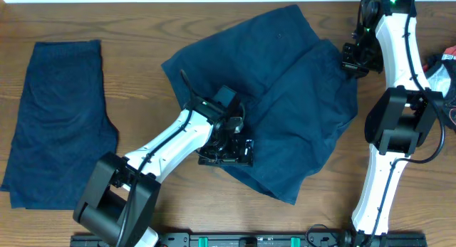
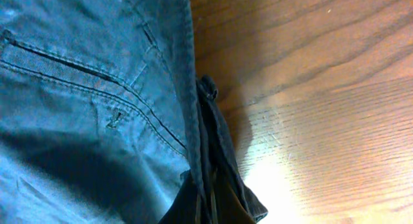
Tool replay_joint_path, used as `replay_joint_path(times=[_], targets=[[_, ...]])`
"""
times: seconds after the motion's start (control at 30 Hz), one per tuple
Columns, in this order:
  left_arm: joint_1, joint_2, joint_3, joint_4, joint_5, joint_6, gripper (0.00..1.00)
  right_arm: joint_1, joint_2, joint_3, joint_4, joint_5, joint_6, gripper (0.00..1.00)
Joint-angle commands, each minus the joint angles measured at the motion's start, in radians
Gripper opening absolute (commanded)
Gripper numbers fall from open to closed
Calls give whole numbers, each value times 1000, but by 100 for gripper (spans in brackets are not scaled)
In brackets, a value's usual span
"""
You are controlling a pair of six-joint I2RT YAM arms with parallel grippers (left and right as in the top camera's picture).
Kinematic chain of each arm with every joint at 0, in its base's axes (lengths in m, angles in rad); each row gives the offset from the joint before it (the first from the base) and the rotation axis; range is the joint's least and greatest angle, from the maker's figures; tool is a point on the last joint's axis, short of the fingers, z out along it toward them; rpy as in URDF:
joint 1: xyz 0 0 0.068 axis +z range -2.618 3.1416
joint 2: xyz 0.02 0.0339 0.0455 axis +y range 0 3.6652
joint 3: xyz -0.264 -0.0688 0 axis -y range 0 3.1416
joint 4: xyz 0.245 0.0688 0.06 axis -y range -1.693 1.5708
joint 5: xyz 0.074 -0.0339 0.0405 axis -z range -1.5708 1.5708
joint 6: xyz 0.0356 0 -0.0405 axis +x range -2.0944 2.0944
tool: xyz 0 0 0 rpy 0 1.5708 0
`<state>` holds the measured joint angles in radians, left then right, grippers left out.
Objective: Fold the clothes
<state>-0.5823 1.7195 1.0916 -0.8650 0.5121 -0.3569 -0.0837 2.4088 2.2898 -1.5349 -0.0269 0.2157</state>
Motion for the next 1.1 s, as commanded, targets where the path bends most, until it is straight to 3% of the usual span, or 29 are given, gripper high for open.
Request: replay_joint_path(times=[0.0, 0.27, 0.33, 0.37, 0.4, 0.43, 0.7, 1.07], targets=[[6, 27, -22, 14, -87, -24, 98, 8, -37, 21, -9, 4, -16, 1], [13, 162, -29, 115, -79, -34, 97, 8, -37, 21, -28, 1, -38, 1], [13, 197, -29, 139, -55, -34, 73, 8, -37, 21, -32, 1, -38, 1], [13, 211, -29, 150, -47, -37, 40, 8, -37, 21, -33, 1, -38, 1], [13, 222, -29, 154, -49, -55, 15, 8, -37, 21, -34, 1, -38, 1], [13, 229, -29, 158, -49, -64, 6, 8, -37, 21, -34, 1, -38, 1], [111, 233, -10, 169, -246, -93, 6, 8, -37, 21, -50, 1, -38, 1], [609, 233, 156, 171, -266, 10, 6, 17, -37, 21, -67, -1, -37, 1]])
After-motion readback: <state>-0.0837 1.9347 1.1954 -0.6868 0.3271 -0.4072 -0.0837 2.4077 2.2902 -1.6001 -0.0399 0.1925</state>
